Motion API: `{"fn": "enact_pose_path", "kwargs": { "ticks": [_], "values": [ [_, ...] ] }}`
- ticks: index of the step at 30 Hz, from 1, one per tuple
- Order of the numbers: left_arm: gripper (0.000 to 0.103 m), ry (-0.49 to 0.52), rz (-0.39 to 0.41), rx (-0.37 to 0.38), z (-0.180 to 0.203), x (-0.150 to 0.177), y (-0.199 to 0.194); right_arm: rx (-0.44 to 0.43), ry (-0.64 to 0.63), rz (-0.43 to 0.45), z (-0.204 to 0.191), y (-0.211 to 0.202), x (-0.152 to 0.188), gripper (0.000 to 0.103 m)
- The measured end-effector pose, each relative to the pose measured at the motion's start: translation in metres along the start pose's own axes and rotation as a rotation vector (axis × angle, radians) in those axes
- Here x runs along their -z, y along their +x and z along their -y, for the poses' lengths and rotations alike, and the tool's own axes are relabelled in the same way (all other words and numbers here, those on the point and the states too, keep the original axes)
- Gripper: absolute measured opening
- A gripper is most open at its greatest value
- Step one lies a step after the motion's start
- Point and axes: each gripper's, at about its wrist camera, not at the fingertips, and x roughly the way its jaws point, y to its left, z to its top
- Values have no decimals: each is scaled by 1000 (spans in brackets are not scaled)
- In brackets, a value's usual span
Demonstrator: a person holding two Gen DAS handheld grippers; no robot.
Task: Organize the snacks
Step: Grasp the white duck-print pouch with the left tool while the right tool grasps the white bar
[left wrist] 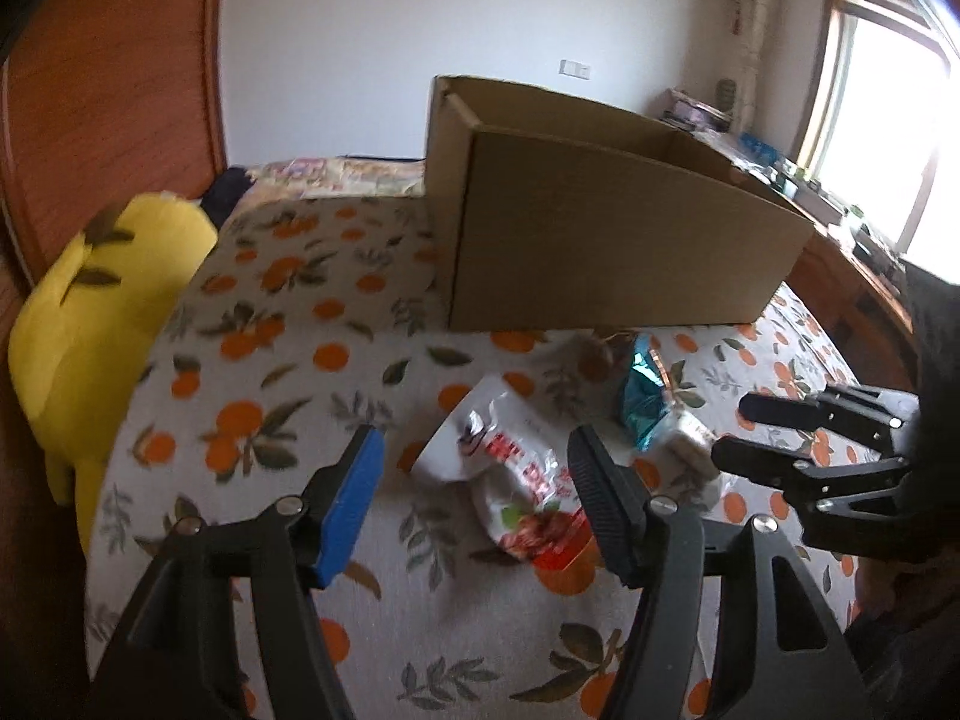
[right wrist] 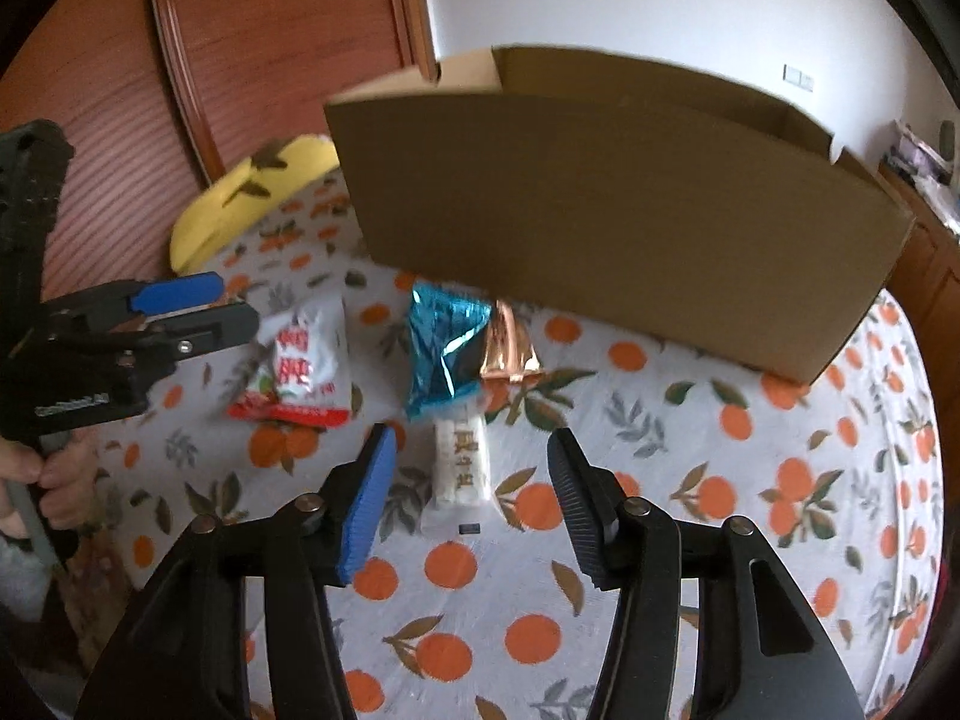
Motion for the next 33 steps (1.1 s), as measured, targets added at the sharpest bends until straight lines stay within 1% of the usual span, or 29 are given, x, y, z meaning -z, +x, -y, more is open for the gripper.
{"fn": "enact_pose_path", "kwargs": {
  "ticks": [4,6,7,8,12,17,23,27,33],
  "values": [
    [64,-57,-31,4,-8,5,8,-2,-5,-38,0,16,3,41],
    [64,-77,-55,12,-10,6,13,3,-10,-55,-1,24,4,37],
    [64,-87,-66,18,-10,6,15,20,-25,-49,-2,24,5,31],
    [64,-101,-77,24,-11,6,17,31,-38,-49,-4,24,7,20],
    [64,-119,-93,25,-10,4,23,27,-75,-46,-3,19,13,20],
    [64,-138,-124,24,-7,2,34,19,-79,-17,-2,18,18,20],
    [65,-103,-135,-17,6,-5,44,23,-80,-13,-2,17,20,20],
    [67,-61,-138,-56,15,-8,51,23,-80,-12,-2,18,19,20],
    [68,-24,-138,-89,23,-9,55,23,-80,-12,-2,18,19,20]
  ]
}}
